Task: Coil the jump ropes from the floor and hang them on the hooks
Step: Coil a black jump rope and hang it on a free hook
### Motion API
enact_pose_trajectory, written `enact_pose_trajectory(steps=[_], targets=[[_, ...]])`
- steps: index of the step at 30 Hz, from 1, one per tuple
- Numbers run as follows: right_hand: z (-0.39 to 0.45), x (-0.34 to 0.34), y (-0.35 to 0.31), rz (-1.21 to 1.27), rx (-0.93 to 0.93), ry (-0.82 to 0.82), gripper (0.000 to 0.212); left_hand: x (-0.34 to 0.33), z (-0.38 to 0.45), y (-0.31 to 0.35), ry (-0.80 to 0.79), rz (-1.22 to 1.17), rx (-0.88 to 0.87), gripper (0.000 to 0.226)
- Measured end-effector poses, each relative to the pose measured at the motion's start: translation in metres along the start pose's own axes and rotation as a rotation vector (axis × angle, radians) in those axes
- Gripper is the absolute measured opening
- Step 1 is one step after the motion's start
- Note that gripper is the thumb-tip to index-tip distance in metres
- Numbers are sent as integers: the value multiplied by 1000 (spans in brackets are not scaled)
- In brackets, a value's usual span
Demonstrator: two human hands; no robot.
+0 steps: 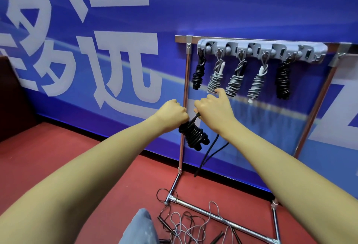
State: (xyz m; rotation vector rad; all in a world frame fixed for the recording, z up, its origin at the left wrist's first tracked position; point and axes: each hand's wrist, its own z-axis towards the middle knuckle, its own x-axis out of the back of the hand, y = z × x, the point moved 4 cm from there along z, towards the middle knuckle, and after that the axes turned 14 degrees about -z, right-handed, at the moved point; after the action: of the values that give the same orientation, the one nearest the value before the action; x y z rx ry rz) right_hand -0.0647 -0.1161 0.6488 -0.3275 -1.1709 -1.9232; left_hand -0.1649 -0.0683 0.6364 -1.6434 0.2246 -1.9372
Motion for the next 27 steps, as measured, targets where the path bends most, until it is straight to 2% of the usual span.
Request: enact_pose_trajectory(steps=[5,10,13,15,17,18,20,22,24,27], targets=[[1,3,0,-50,72,49,36,11,-6,8,37,-64,-208,38],[-2,1,8,27,-35,227,40,21,-14,4,288,-231,-322,36],[1,8,9,119,-52,217,30,31,-15,8,481,-398,-330,27],[-1,8,13,171,-100,182,23,39,-16,7,509,-573,-185,25],[-4,6,20,331,-175,120,22,38,-16,-1,466,-846,111,26],[-6,1,21,426,-192,38,21,34,-16,-3,437,-1001,252,30],[-4,-4,20,431,-229,-60,15,34,-13,-3,504,-1244,460,32],[1,-3,17,428,-264,-84,24,37,-9,-3,618,-1415,619,24],[3,-4,15,495,-276,-108,21,34,-6,-6,646,-1471,747,20],[1,-7,13,447,-259,-108,17,21,-4,-17,601,-1366,900,27]])
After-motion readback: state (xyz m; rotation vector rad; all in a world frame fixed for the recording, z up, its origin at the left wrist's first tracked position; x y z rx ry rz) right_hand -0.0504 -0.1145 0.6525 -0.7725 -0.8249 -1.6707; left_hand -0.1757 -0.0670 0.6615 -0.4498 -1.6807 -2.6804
